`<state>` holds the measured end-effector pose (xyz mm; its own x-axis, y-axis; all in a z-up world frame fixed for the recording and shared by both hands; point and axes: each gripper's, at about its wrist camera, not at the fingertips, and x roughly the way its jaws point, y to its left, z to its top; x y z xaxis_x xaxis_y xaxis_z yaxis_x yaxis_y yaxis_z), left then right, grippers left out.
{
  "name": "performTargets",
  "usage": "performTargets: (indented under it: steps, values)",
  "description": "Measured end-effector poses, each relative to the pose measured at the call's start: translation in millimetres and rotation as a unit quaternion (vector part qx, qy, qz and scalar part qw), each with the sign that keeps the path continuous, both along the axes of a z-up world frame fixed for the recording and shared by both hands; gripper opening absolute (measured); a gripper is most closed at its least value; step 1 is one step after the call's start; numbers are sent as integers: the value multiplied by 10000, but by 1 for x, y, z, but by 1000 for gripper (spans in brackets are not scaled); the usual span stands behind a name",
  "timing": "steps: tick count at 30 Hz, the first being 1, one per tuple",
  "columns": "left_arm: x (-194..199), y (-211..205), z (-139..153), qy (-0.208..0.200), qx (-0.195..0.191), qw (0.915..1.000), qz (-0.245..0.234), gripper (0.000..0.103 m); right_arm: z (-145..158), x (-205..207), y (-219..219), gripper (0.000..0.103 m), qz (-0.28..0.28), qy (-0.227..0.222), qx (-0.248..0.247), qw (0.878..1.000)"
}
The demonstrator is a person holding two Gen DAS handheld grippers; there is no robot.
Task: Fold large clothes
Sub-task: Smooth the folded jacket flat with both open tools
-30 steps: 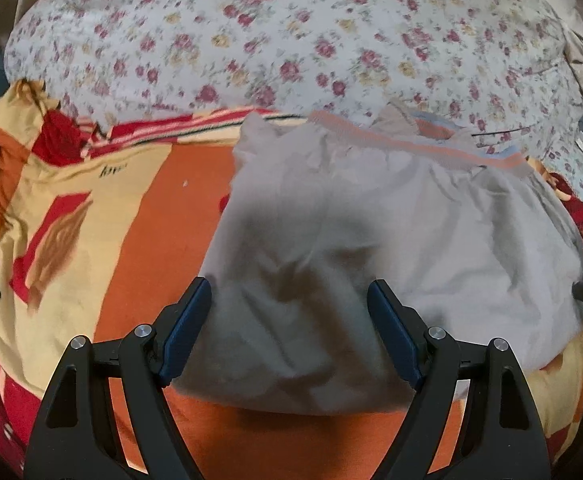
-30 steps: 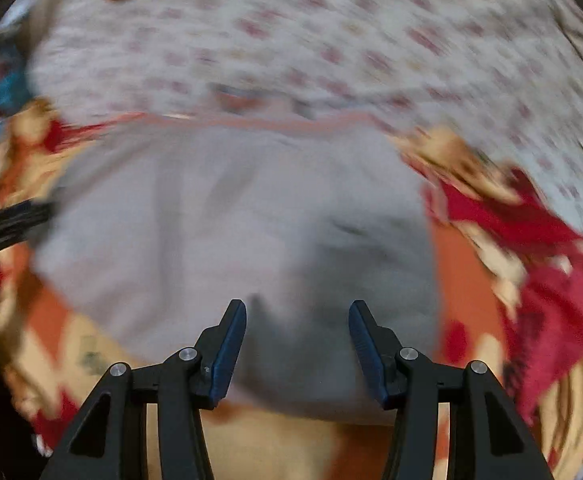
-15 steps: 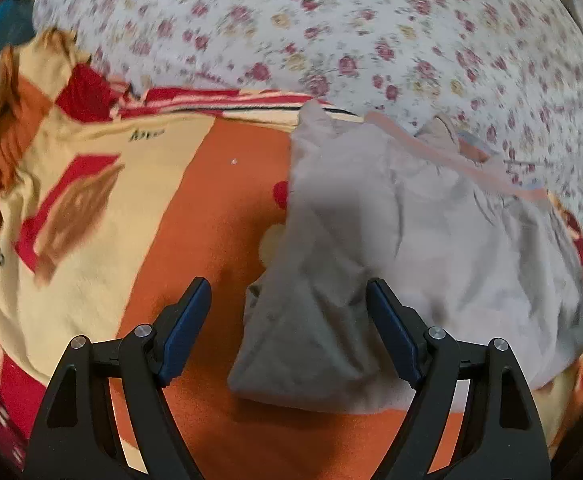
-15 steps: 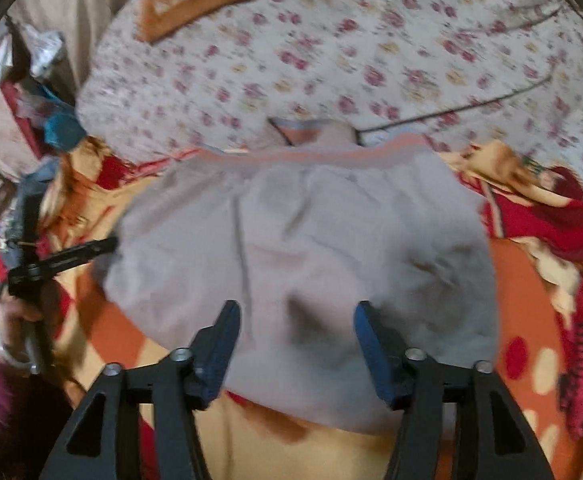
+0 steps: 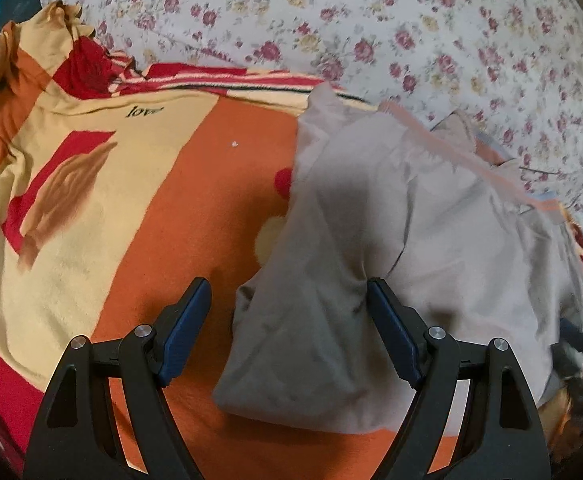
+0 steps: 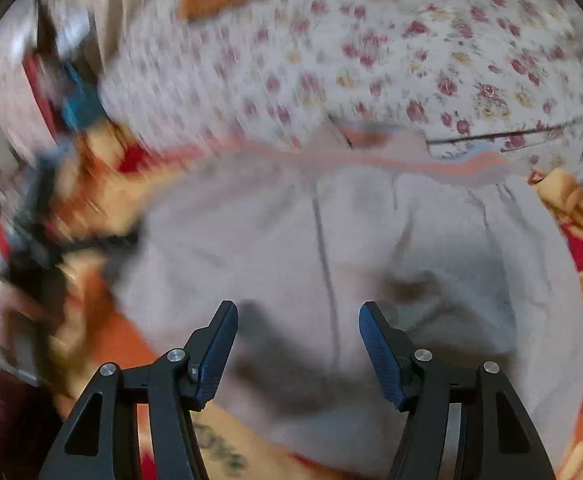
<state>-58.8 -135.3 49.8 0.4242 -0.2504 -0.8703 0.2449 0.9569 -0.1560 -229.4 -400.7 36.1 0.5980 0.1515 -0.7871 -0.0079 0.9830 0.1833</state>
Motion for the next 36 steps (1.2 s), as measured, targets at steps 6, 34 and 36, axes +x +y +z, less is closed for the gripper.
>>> performTargets:
  steps: [6, 34, 36]
  values:
    - [-2, 6, 16, -169, -378, 9991, 91, 81, -7, -2, -9, 62, 27, 341, -51, 9994]
    - [-15, -74, 5, -602, 58, 9961, -644, 82, -25, 11, -36, 103, -357, 557, 1054, 9922]
    - [-16, -74, 5, -601, 64, 9960, -660, 82, -25, 9, -42, 103, -448, 536, 1261, 9896]
